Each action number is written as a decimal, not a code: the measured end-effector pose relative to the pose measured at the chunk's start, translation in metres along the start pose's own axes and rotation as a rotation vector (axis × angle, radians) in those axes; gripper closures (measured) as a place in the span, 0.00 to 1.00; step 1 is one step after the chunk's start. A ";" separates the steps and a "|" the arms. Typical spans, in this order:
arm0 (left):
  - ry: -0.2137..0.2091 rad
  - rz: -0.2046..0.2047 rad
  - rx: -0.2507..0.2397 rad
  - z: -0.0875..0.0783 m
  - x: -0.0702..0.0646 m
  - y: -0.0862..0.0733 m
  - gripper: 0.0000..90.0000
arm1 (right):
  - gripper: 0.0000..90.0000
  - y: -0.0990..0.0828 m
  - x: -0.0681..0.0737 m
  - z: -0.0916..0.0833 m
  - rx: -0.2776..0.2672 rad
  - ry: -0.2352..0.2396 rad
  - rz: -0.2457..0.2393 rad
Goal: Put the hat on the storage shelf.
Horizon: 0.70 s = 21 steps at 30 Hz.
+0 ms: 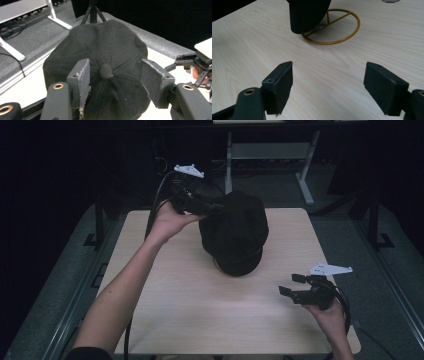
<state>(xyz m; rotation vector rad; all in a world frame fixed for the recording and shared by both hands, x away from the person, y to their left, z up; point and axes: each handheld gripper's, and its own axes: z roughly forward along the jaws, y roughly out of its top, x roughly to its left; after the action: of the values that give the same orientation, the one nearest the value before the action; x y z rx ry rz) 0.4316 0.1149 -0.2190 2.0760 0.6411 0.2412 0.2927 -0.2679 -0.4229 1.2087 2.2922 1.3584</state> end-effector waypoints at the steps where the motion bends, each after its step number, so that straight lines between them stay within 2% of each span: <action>1: 0.002 -0.001 -0.003 -0.002 0.001 -0.002 0.45 | 0.25 0.000 0.000 0.000 0.000 -0.002 0.001; 10: 0.011 -0.050 -0.018 -0.008 0.006 -0.023 0.44 | 0.26 0.000 0.001 0.002 0.005 -0.011 0.001; 16: 0.021 -0.046 -0.020 -0.014 0.005 -0.039 0.43 | 0.25 0.002 0.001 0.004 -0.001 -0.016 -0.004; 21: 0.022 -0.053 -0.024 -0.020 0.003 -0.046 0.43 | 0.25 0.002 0.002 0.004 -0.003 -0.017 -0.007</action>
<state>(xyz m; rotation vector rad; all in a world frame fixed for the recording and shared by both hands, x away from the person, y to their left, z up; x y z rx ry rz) 0.4096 0.1513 -0.2464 2.0335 0.7020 0.2407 0.2945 -0.2638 -0.4233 1.2062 2.2800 1.3428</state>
